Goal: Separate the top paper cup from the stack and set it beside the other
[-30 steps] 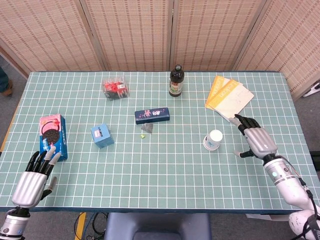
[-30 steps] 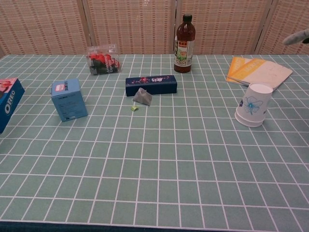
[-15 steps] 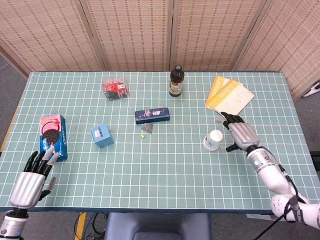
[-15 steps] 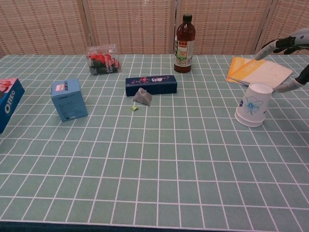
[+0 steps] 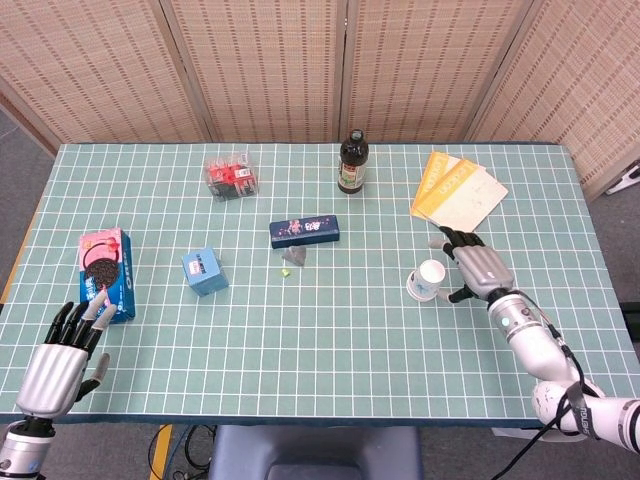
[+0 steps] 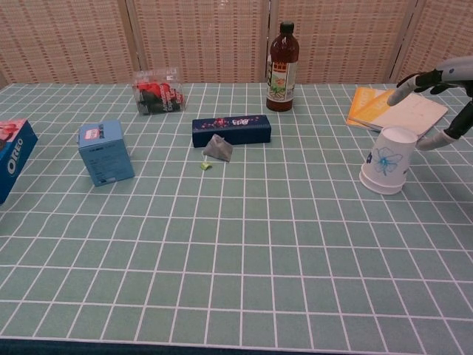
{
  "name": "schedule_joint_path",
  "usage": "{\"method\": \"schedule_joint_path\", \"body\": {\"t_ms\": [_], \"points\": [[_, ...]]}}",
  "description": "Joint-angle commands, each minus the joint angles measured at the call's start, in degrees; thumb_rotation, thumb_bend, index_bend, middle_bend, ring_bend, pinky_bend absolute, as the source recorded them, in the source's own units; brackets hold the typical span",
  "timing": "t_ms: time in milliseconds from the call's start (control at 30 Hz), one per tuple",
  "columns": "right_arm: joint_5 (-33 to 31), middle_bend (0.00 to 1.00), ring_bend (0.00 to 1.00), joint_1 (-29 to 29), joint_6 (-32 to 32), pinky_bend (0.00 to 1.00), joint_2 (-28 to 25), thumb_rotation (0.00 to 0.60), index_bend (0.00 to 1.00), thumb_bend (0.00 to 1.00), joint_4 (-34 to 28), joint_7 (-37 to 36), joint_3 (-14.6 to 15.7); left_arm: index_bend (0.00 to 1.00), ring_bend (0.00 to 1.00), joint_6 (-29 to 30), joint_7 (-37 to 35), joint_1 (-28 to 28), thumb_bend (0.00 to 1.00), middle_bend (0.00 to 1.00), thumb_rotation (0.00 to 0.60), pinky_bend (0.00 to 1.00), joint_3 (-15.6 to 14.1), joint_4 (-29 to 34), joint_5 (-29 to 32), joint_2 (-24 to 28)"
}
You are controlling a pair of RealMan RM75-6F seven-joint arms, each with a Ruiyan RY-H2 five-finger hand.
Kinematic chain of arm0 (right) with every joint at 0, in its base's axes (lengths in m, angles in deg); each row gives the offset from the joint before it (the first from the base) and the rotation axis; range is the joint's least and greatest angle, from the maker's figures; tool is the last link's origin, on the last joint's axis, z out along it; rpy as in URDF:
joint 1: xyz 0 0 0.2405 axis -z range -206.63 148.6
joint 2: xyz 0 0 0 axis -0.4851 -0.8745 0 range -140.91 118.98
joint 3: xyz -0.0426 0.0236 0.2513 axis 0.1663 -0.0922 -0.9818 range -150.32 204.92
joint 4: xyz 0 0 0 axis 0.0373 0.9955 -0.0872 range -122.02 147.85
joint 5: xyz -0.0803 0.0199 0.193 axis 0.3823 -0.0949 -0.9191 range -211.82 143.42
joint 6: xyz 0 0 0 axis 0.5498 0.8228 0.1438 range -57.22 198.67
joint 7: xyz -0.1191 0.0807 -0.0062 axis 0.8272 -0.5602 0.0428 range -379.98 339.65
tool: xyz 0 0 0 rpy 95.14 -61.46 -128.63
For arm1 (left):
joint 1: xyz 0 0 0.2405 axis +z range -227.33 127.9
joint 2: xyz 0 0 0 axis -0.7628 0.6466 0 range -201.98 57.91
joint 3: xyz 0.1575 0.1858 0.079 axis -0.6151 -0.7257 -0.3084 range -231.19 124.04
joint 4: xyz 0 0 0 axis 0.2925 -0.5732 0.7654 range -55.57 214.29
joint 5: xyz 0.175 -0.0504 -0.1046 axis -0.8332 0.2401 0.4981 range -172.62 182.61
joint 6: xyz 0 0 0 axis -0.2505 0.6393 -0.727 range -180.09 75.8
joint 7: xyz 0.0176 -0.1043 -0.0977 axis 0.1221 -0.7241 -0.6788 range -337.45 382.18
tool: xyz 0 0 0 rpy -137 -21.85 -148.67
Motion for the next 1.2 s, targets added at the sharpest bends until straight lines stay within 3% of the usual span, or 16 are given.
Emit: {"method": "schedule_joint_path", "body": {"t_ms": [33,1200], "points": [[-0.2,0.00,0.00,-0.2,-0.2,0.00,0.2,0.600,0.19,0.19,0.6,-0.4,0.2,0.00,0.00,0.0,0.0,0.0,0.50,0.00,0.600,0.00,0.0,0.0,0.0,0.0],[-2.1,0.00,0.00,-2.8,-2.0,0.00,3.8,0.600,0.31,0.19,6.6,-1.8,1.8,0.00,0.00,0.8,-1.4,0.4,0.50,0.00,0.600,0.00,0.0,0.0,-0.8,0.5]]}}
